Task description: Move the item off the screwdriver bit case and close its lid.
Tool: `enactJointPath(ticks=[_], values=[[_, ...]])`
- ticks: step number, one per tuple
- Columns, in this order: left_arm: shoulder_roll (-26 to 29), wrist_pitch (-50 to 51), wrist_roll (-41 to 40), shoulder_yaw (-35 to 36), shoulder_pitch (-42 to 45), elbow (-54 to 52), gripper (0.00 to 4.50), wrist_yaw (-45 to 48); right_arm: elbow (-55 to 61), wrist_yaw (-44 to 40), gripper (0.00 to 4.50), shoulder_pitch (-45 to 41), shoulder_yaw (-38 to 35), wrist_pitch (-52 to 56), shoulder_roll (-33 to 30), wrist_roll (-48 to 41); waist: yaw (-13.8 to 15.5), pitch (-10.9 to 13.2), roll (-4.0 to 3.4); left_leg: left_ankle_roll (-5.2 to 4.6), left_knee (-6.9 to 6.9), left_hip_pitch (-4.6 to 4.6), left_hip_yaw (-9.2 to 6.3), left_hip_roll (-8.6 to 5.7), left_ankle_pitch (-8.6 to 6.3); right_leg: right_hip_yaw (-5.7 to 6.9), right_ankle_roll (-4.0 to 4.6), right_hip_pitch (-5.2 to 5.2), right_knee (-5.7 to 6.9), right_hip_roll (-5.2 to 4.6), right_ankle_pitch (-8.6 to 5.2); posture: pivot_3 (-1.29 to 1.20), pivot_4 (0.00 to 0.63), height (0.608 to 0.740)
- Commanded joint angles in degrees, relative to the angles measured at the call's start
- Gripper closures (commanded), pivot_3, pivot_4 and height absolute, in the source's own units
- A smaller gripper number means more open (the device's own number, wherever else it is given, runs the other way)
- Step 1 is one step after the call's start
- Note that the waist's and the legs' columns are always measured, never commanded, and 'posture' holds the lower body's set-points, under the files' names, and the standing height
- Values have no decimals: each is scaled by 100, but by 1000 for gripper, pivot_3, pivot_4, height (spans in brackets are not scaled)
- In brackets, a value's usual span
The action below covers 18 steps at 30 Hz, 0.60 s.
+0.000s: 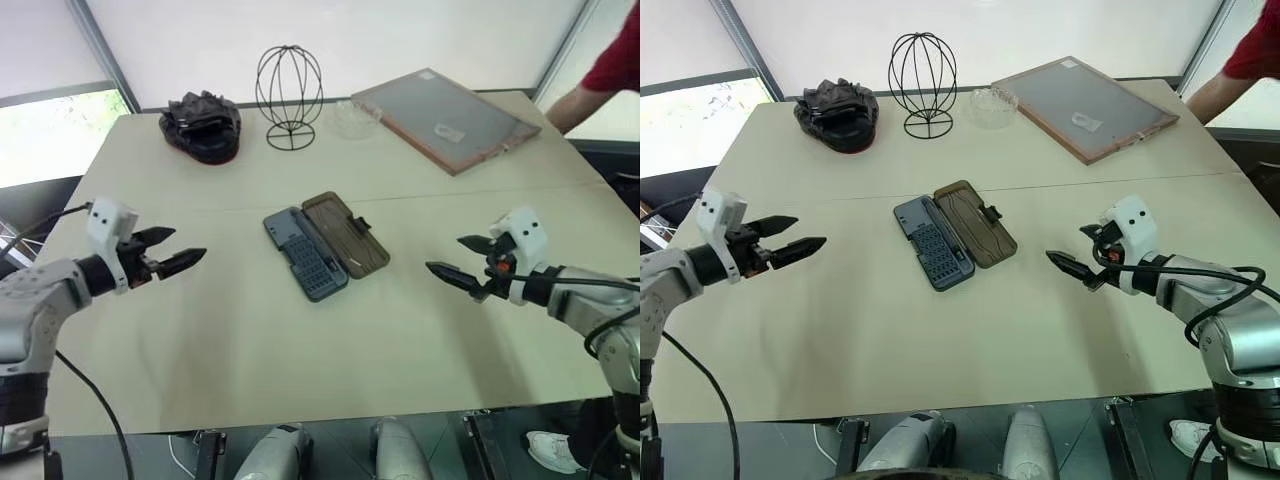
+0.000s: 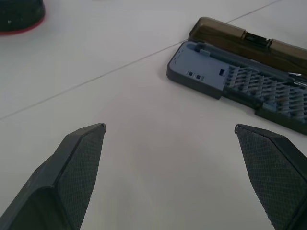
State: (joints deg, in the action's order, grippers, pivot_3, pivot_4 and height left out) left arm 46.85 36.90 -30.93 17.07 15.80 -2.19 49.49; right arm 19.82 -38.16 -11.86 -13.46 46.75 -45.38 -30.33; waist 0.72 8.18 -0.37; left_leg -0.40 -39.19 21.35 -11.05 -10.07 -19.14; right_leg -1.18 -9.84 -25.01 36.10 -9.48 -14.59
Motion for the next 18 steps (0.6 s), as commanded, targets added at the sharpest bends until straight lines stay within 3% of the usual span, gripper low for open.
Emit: enactJointPath(ticks=[1,18], values=[[-45,-217,118,-97,93,27,0,13,230,128,76,-57,-47,-168,62,62,-2,0,0,0,0,0,0,0,0,0,0,0,0,0,0,0,150,740],[-164,-353,120,-197,177,164,0,105,304,377,76,-3,-25,-202,158,194,-4,0,1,0,0,0,0,0,0,0,0,-1,1,0,0,0,150,740]])
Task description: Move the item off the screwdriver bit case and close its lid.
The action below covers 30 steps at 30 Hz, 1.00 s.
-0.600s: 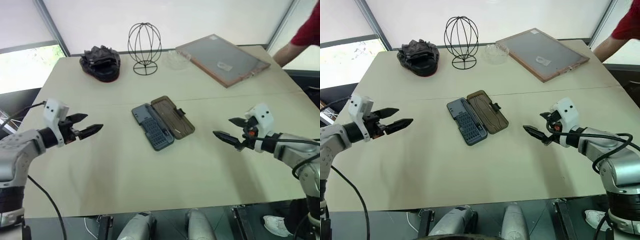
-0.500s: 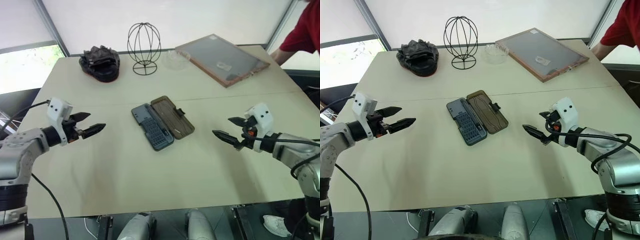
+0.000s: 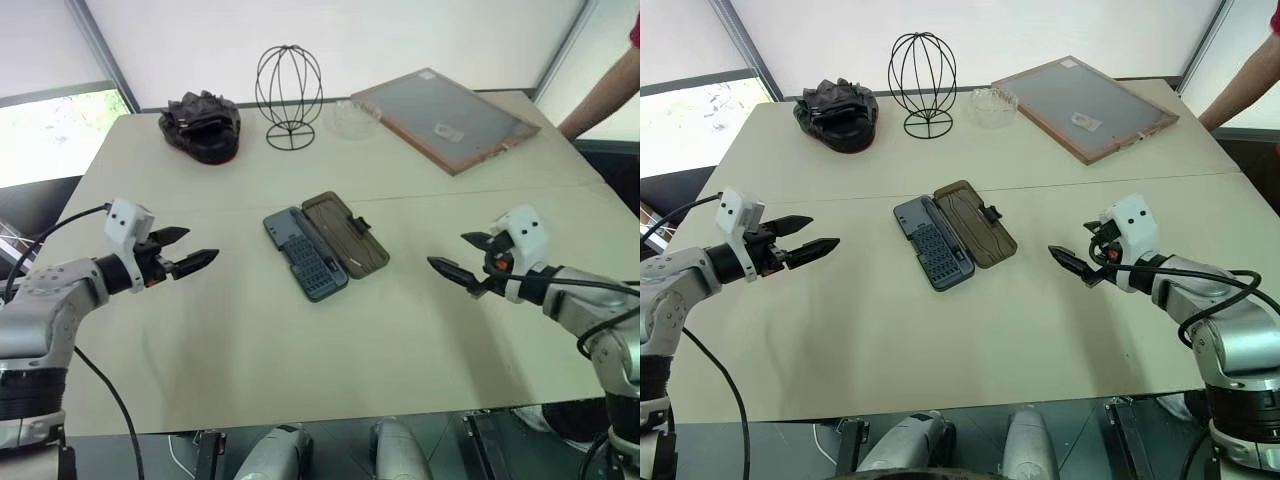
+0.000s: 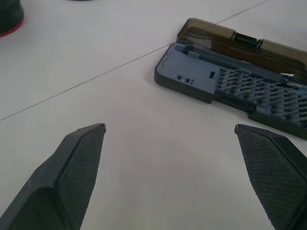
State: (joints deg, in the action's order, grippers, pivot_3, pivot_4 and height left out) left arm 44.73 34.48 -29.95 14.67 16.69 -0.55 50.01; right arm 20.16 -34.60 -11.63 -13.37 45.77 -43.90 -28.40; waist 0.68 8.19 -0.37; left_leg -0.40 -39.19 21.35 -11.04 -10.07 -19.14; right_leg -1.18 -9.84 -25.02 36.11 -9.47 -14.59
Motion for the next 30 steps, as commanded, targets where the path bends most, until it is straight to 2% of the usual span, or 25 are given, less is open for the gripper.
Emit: enactJointPath(ticks=[1,8,11,14,20,27,30], values=[[66,-151,60,9,111,35,0,82,268,19,76,-46,-13,-113,10,13,0,0,0,0,0,0,0,0,0,0,0,0,0,0,0,0,150,740],[216,-730,600,-577,357,386,0,539,148,-86,76,-354,285,27,5,-56,-2,0,0,0,-1,0,1,0,0,0,0,0,0,0,0,0,150,740],[67,-1325,1034,-1326,828,723,0,1098,-464,-154,76,-1124,1130,-150,244,357,-11,0,0,0,-1,0,2,0,0,2,0,0,-1,0,0,0,150,740],[-233,-1380,1030,-1553,1406,1103,0,1308,-1232,-106,76,-1908,1653,-188,610,694,-25,1,3,1,-8,-1,10,0,1,2,0,4,-1,-3,0,0,150,740],[-680,-1423,1008,-1520,2030,1514,0,1246,-2554,-55,76,-2882,2096,-268,1333,1113,-143,0,5,-1,-1,14,1,-1,0,11,0,-13,11,-6,1,0,150,740],[-991,-1300,845,-1224,1748,1027,0,792,-4125,-181,76,-3328,2208,-214,1790,1399,-241,0,5,-3,2,16,1,-3,-1,14,0,-19,14,-8,2,0,150,740],[-1043,-1296,837,-1129,1453,921,0,599,-4521,-323,1432,-3352,2410,-446,1847,1664,-316,-4,9,-3,0,10,1,-2,-1,14,0,-16,14,-7,2,0,150,740]])
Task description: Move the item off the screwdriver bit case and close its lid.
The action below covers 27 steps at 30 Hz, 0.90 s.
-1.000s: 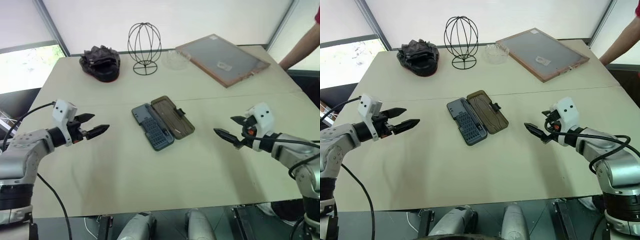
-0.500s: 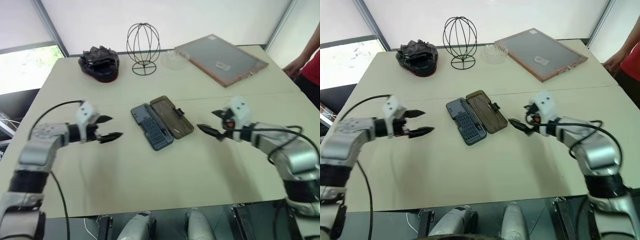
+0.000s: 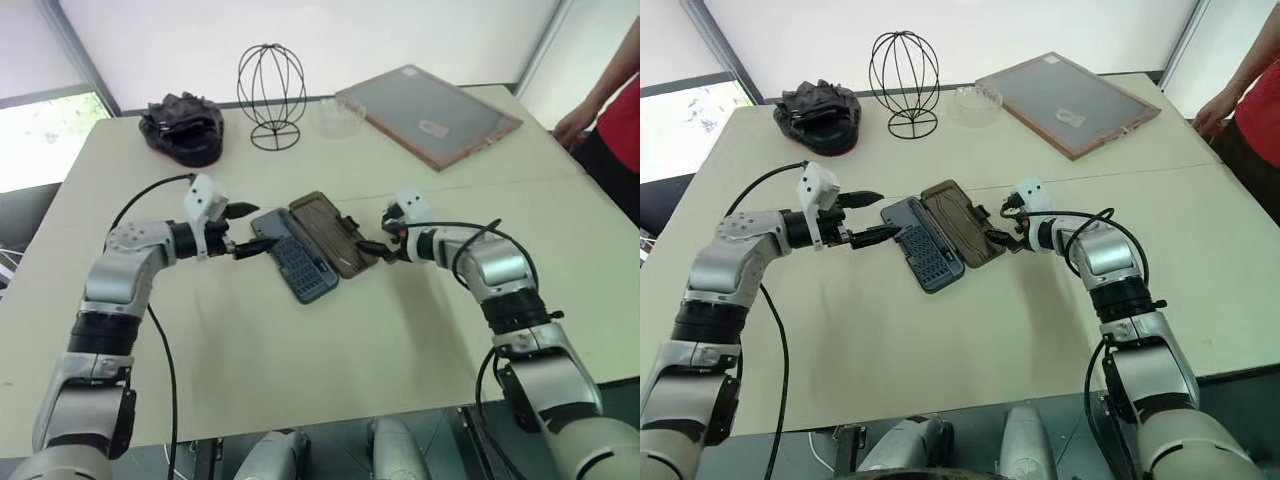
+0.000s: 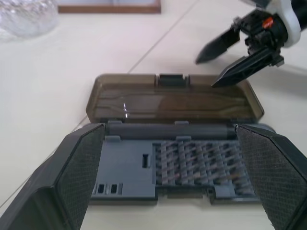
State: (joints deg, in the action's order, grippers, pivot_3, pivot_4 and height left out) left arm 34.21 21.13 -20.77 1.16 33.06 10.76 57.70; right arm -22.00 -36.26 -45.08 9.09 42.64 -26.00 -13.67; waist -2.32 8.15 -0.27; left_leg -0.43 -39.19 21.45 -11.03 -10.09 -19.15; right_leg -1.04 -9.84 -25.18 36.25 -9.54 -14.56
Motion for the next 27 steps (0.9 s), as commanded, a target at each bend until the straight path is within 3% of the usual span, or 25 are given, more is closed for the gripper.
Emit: enactJointPath(ticks=[1,6,12,18,22,27], values=[[-1,57,-95,253,-261,-254,0,-228,-394,-204,1856,-23,204,-185,76,253,-22,-1,0,0,0,-2,0,0,0,-1,0,0,1,0,0,0,150,740],[2,125,-147,323,-501,-478,0,-419,-821,-377,4428,-188,498,-552,67,668,-8,-8,12,0,-12,-5,-1,0,0,0,1,8,0,1,1,0,150,740],[47,167,-181,399,-556,-519,0,-472,-899,-611,4478,-245,1059,-1633,-232,1480,-1,-17,24,1,-27,-14,-6,-2,0,0,5,24,1,4,3,0,150,740],[380,248,-224,316,-582,-648,0,-37,-894,-1455,4478,-553,1432,-4232,-589,2010,-2,-15,22,1,-27,-2,-7,-6,0,0,4,9,2,2,3,0,150,740],[783,530,-446,177,-821,-1225,0,545,-1344,-1822,4478,-804,1576,-5413,-398,2199,-92,-15,21,1,-2,-2,0,-1,0,-1,4,-5,1,1,3,0,150,740],[1035,789,-569,132,-1086,-1759,0,757,-1912,-2131,4478,-1020,1555,-6005,-58,2262,-171,-15,20,1,10,-4,-2,6,0,1,4,-11,2,6,3,0,150,740]])
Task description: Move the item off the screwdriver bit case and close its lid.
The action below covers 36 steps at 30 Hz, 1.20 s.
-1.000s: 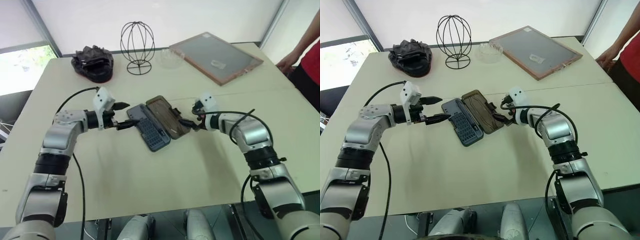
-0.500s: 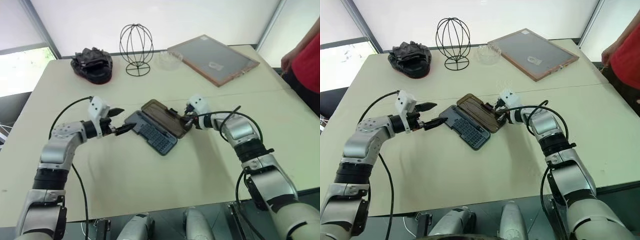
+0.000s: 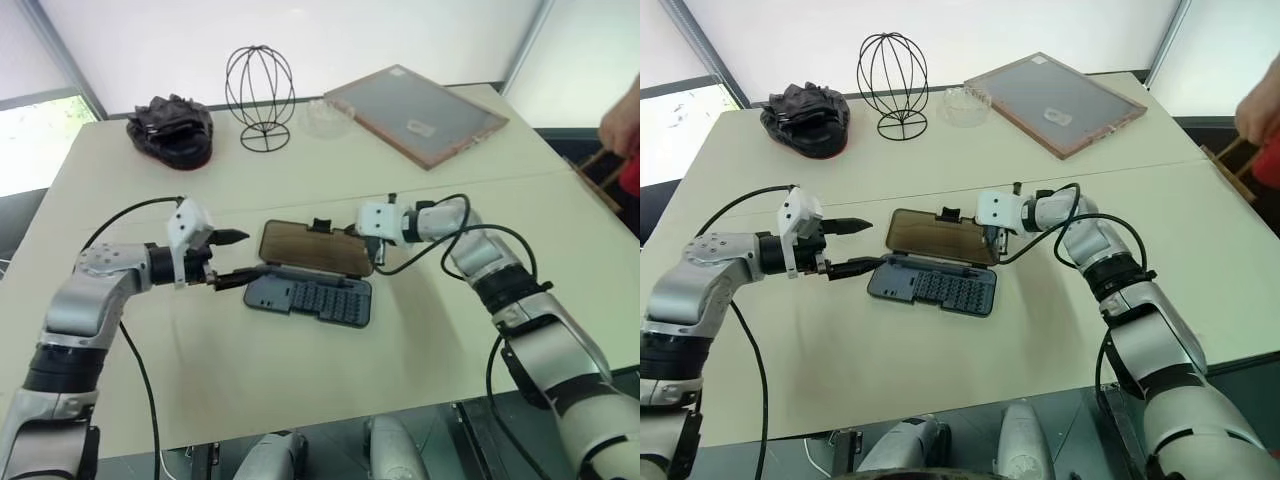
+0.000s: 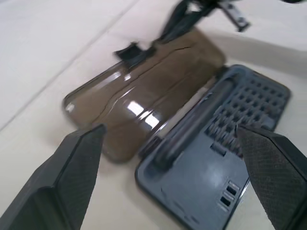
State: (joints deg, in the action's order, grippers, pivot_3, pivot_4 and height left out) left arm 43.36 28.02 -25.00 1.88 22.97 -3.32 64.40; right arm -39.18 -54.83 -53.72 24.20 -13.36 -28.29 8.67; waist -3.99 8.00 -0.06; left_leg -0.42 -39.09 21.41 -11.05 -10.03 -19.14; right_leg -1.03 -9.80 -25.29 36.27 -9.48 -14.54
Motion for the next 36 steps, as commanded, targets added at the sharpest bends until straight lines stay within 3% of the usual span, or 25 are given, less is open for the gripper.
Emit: enactJointPath(ticks=[1,7,11,24,32,36], values=[[135,142,-170,74,-125,-438,0,66,-335,-279,4478,-216,55,-522,248,81,-4,1,-1,0,0,0,0,0,0,0,0,0,0,1,0,0,150,740],[110,245,-240,156,-298,-645,0,-122,-992,-255,4478,-469,26,-1338,605,268,-13,1,-2,1,2,-2,0,4,0,0,0,-3,0,6,0,0,150,740],[127,303,-298,183,-328,-691,0,-172,-978,-422,4478,-476,-145,-1232,853,94,-15,2,-3,1,2,-2,0,4,0,0,1,-3,0,8,0,0,150,740],[-11,229,-284,115,-194,-529,0,-327,-817,-195,4478,-293,-150,-1296,794,359,-12,2,-3,2,1,-3,-1,6,0,0,1,-2,2,10,0,0,150,740],[-181,518,-624,369,-31,-336,0,-422,-690,595,411,-318,-35,-1929,545,1005,0,2,-4,3,-1,-3,0,4,0,0,1,-3,3,9,0,0,150,740],[-4,1253,-1320,862,-202,-681,0,-453,375,557,411,-63,-494,-1442,337,513,-5,3,-4,3,-4,0,-2,3,0,-1,1,-8,7,10,0,0,150,740]])
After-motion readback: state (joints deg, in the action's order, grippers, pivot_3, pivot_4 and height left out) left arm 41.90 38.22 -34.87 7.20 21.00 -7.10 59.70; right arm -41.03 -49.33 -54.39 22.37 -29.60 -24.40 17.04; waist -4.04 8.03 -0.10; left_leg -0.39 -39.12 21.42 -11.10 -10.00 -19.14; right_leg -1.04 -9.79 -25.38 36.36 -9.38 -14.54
